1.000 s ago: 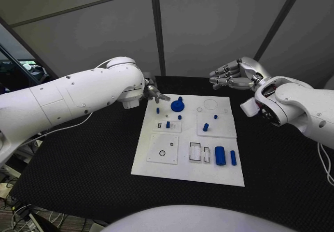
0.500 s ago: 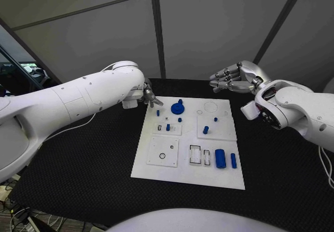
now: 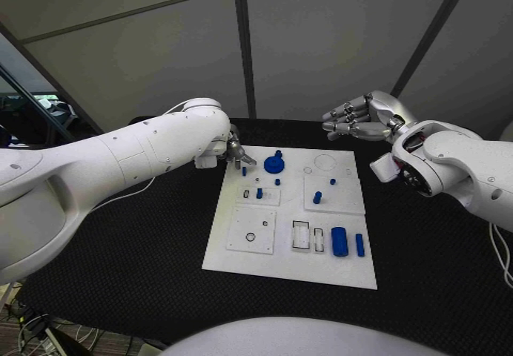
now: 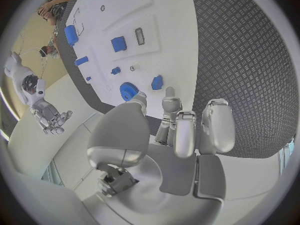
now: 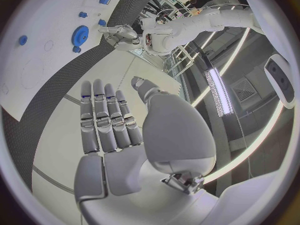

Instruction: Assemble the parts on the task board

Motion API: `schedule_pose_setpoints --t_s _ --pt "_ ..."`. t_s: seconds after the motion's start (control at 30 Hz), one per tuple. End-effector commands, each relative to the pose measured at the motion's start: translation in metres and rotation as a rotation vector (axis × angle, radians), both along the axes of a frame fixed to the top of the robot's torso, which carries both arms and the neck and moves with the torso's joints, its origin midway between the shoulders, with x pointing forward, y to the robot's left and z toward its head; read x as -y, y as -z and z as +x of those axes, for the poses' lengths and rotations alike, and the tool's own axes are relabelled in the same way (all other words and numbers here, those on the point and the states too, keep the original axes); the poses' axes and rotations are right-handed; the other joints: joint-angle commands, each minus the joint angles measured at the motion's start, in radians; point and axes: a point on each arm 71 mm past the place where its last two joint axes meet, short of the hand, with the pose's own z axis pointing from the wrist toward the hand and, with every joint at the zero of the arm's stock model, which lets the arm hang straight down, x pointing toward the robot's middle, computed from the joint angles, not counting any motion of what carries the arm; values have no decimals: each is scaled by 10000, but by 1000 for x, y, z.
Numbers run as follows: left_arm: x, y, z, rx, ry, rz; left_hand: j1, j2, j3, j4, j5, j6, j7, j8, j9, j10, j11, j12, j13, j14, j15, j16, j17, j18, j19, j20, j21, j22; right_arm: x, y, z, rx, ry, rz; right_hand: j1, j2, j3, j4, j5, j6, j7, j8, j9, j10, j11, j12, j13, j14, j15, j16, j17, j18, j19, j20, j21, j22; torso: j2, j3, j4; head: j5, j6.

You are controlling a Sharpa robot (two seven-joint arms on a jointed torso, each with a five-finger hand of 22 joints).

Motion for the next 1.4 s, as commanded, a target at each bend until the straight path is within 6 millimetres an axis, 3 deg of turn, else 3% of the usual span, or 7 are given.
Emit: schedule_pose_setpoints --t_s 0.03,1.03,1.4 --pt "0 0 0 3 274 252 -9 26 -53 -12 6 104 -4 -30 -18 109 -7 45 9 876 42 41 2238 -124 83 -21 39 14 -1 -2 0 64 -103 42 -68 27 -68 4 66 -71 6 -41 8 -79 -6 12 -14 -65 -13 -61 -10 99 70 15 -43 -10 -8 5 9 -2 -12" --pt "2 0 -4 -97 576 219 564 281 -31 -158 38 465 -156 179 4 286 -140 169 78 910 -67 108 2306 -166 216 -116 167 224 -1 0 2 -97 -74 -38 -45 58 -68 0 81 -71 4 -35 10 -83 -9 19 -15 -68 -16 -55 -21 104 85 17 -72 -31 -12 2 17 34 -68" --pt "4 1 -6 -238 564 26 1251 584 403 -506 37 427 -203 233 32 283 -191 125 6 911 -116 109 2307 -166 219 -171 151 236 -1 1 3 -124 -60 -48 -22 82 -60 -7 98 -74 3 -33 11 -90 -10 20 -16 -74 -17 -53 -28 106 93 18 -89 -43 -7 5 6 51 -71"
